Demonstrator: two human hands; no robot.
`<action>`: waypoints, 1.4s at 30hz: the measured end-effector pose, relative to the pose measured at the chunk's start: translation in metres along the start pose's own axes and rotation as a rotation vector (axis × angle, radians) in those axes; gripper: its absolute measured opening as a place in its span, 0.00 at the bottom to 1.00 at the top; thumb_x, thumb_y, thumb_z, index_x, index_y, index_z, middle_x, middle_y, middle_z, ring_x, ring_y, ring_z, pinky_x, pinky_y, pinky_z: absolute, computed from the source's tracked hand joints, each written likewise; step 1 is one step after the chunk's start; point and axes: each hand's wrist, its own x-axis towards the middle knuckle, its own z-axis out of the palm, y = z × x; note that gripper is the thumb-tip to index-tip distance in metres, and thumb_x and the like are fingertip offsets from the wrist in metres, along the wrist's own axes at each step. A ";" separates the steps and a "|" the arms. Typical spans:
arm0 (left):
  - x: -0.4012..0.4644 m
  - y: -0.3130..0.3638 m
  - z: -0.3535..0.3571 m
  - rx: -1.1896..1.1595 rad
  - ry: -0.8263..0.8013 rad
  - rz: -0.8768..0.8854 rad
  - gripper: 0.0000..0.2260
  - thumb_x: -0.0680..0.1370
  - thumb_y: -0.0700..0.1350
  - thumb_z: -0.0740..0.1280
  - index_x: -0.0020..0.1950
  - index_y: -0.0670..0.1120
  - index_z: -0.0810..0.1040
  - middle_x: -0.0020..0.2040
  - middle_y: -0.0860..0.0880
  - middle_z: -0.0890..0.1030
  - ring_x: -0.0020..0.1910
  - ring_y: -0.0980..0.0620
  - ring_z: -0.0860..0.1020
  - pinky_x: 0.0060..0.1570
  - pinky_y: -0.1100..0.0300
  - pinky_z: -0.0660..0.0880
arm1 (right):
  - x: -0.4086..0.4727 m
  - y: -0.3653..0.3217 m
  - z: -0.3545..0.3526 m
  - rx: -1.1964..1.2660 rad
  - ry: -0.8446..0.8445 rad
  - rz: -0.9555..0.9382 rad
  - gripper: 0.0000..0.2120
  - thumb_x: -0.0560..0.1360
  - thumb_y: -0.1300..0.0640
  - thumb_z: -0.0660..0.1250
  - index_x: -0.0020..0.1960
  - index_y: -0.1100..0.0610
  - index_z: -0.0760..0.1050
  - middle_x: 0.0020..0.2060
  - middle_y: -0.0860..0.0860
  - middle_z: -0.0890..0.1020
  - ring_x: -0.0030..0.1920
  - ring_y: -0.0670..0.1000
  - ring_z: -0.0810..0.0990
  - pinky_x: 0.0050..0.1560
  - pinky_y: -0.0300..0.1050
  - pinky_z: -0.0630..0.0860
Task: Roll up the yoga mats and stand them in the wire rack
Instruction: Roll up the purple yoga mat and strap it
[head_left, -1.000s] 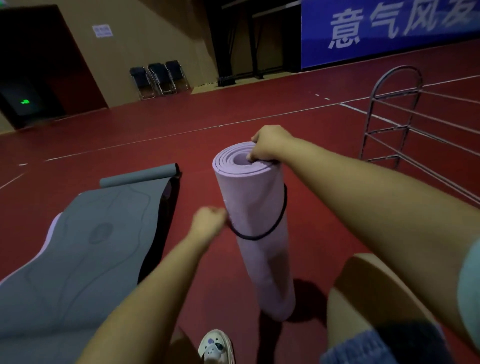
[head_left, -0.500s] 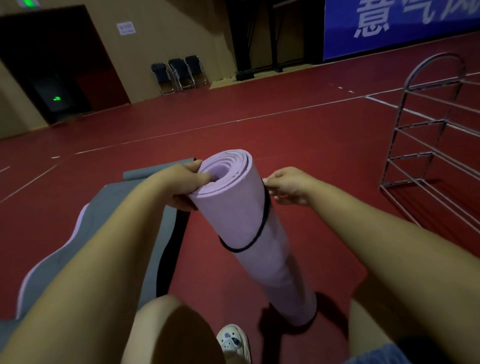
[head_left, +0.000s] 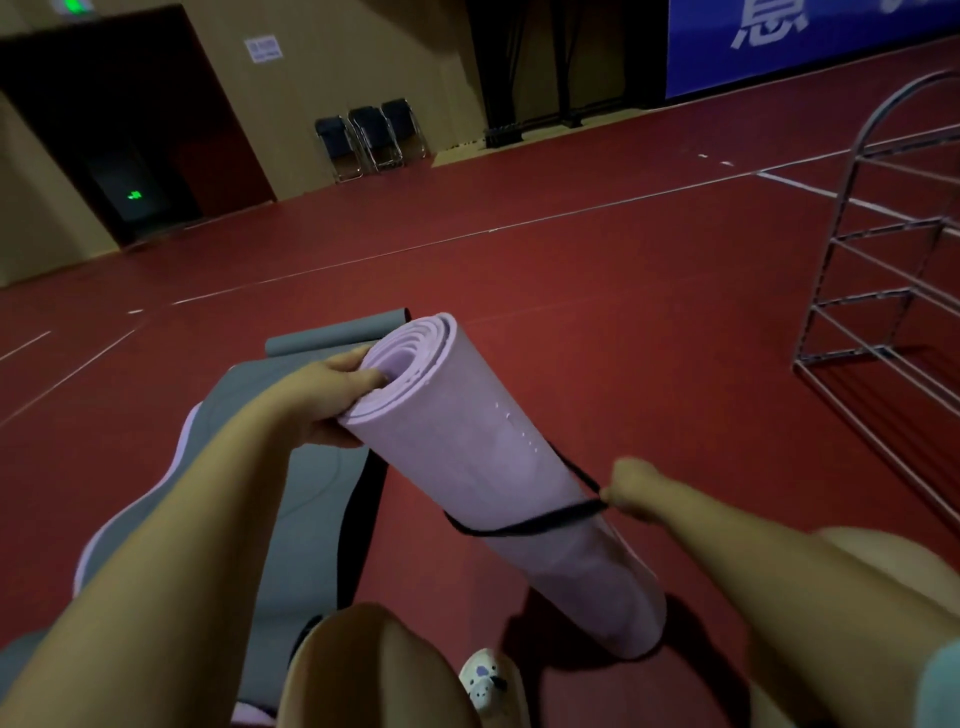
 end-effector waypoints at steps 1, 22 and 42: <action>0.000 -0.005 -0.001 -0.027 0.003 -0.003 0.07 0.79 0.50 0.64 0.52 0.64 0.76 0.48 0.57 0.80 0.44 0.53 0.79 0.40 0.58 0.79 | 0.003 0.002 0.015 0.038 -0.009 0.029 0.17 0.79 0.56 0.61 0.63 0.65 0.74 0.62 0.62 0.77 0.62 0.59 0.76 0.56 0.45 0.71; 0.017 -0.055 0.173 -0.466 -0.017 -0.229 0.07 0.77 0.40 0.64 0.39 0.46 0.71 0.32 0.48 0.70 0.29 0.53 0.67 0.31 0.64 0.63 | -0.038 -0.046 -0.175 0.862 0.516 -0.321 0.17 0.72 0.54 0.70 0.59 0.59 0.78 0.45 0.53 0.79 0.44 0.49 0.75 0.47 0.45 0.75; 0.113 -0.066 0.207 -0.093 -0.041 -0.377 0.14 0.79 0.42 0.63 0.32 0.42 0.70 0.27 0.47 0.70 0.22 0.52 0.66 0.23 0.65 0.63 | 0.038 -0.040 -0.197 1.170 0.457 -0.370 0.05 0.73 0.58 0.70 0.48 0.55 0.80 0.25 0.42 0.74 0.18 0.37 0.67 0.19 0.28 0.60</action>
